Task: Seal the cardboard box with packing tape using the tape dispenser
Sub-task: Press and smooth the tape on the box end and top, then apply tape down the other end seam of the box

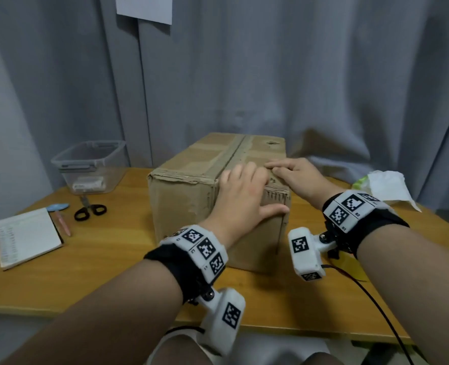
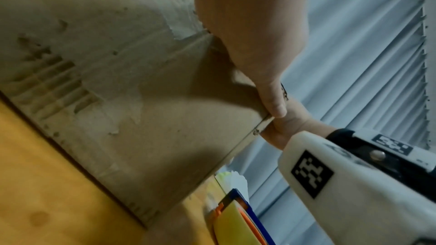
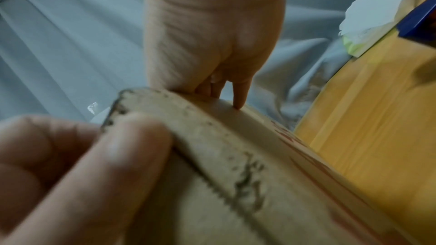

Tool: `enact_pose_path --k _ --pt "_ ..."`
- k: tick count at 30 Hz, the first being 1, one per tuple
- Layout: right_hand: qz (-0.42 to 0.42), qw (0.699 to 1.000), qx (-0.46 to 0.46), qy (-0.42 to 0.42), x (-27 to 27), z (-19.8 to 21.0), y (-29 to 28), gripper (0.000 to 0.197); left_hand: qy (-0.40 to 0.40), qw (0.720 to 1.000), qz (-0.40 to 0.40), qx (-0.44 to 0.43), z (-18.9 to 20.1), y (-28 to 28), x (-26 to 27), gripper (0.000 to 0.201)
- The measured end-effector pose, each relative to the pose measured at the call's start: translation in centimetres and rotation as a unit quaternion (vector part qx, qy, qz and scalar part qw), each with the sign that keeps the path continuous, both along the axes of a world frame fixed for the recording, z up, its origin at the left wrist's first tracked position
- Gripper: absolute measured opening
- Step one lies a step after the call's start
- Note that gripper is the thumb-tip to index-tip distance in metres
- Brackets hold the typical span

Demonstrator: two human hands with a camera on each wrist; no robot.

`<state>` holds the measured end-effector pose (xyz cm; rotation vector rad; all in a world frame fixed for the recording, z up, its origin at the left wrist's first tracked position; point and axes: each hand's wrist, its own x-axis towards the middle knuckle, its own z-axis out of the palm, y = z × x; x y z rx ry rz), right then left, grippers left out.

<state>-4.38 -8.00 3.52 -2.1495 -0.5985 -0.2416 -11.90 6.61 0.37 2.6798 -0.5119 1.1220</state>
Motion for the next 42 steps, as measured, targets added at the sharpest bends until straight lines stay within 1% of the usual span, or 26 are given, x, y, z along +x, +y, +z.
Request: enact_pose_path --k 4,6,8,9,10,11,12,13,15,17,19,20,22,25,27,28,30,31,32,33,34,36,37,39,41,42 --pt "-0.015 1.000 0.022 0.007 -0.3 0.2 -2.8 0.031 0.009 1.000 0.028 0.010 0.3 -3.4 1.6 0.059" --pt "-0.073 0.997 0.002 -0.010 -0.1 -0.3 -4.8 0.037 0.031 0.999 0.033 0.017 0.6 -4.8 2.5 0.054" --pt "-0.174 0.982 -0.069 -0.018 0.7 -1.6 -7.7 0.048 0.057 0.998 0.024 0.018 1.0 -5.9 3.5 0.047" --pt "-0.224 0.967 -0.118 0.008 0.9 -2.4 -9.0 0.056 0.070 0.997 0.016 0.018 1.3 -6.2 4.0 0.042" --pt "-0.264 0.948 -0.165 0.057 1.0 -3.4 -10.4 0.063 0.084 0.996 0.007 0.018 1.6 -6.6 4.5 0.038" --pt "-0.288 0.928 -0.203 0.123 0.9 -4.5 -11.4 0.067 0.098 0.995 0.001 0.019 1.8 -6.9 4.9 0.036" --pt "-0.292 0.911 -0.222 0.186 0.5 -5.4 -12.0 0.069 0.106 0.994 -0.001 0.020 1.9 -7.2 5.3 0.035" --pt "-0.292 0.902 -0.225 0.225 0.2 -6.3 -12.3 0.068 0.108 0.994 0.000 0.022 1.9 -7.4 5.6 0.034" --pt "-0.300 0.904 -0.209 0.220 0.0 -7.3 -12.5 0.066 0.100 0.995 0.002 0.024 1.8 -7.7 6.1 0.034" --pt "-0.310 0.909 -0.193 0.203 0.1 -7.3 -12.7 0.070 0.080 0.997 0.000 0.021 1.5 -7.9 6.1 0.034" --pt "-0.309 0.909 -0.163 0.228 0.1 -6.8 -12.9 0.072 0.061 0.998 -0.007 0.014 1.3 -7.7 6.1 0.035" --pt "-0.308 0.907 -0.145 0.247 -0.1 -6.6 -13.0 0.070 0.055 0.998 -0.011 0.013 1.5 -7.5 6.0 0.035" --pt "-0.300 0.901 -0.166 0.267 -0.7 -6.2 -13.1 0.065 0.055 0.998 -0.021 0.023 1.8 -7.1 6.0 0.035" --pt "-0.264 0.891 -0.266 0.258 -1.6 -5.4 -12.7 0.038 0.061 0.995 -0.046 0.061 2.4 -6.2 5.9 0.036" --pt "-0.230 0.875 -0.320 0.280 -2.1 -5.1 -12.3 0.027 0.052 0.992 -0.043 0.106 2.8 -5.2 5.6 0.040" --pt "-0.227 0.870 -0.337 0.279 -2.4 -5.3 -12.1 0.023 0.052 0.991 -0.034 0.119 3.0 -4.4 5.5 0.042" --pt "-0.252 0.867 -0.361 0.234 -2.7 -5.9 -12.1 0.009 0.062 0.990 -0.012 0.125 3.4 -2.5 5.1 0.044" --pt "-0.274 0.869 -0.357 0.207 -2.7 -6.2 -12.2 0.016 0.069 0.990 0.000 0.122 3.8 -1.5 4.9 0.045" --pt "-0.291 0.877 -0.337 0.179 -2.6 -6.1 -12.3 0.023 0.077 0.990 0.013 0.115 4.3 -0.6 4.8 0.045" --pt "-0.308 0.889 -0.304 0.153 -2.5 -5.4 -12.2 0.024 0.088 0.991 0.023 0.103 4.7 0.3 4.6 0.044" --pt "-0.325 0.903 -0.257 0.109 -2.3 -4.5 -12.2 0.020 0.102 0.990 0.033 0.086 5.3 0.9 4.5 0.042" --pt "-0.360 0.922 -0.141 0.006 -2.1 -1.2 -11.8 0.002 0.145 0.988 0.048 0.036 6.5 1.7 4.2 0.039" --pt "-0.366 0.926 -0.082 -0.043 -2.2 0.7 -11.3 0.010 0.166 0.985 0.044 -0.001 7.0 1.9 4.1 0.040" --pt "-0.332 0.936 0.000 -0.119 -3.0 4.2 -9.8 0.027 0.190 0.977 0.014 -0.097 8.2 1.7 3.6 0.045" --pt "-0.264 0.949 0.026 -0.167 -4.2 6.6 -7.9 0.035 0.205 0.959 -0.047 -0.187 9.3 0.9 2.7 0.044" --pt "-0.238 0.954 0.026 -0.183 -4.7 7.2 -6.9 0.035 0.216 0.950 -0.082 -0.209 9.8 0.4 2.1 0.046"
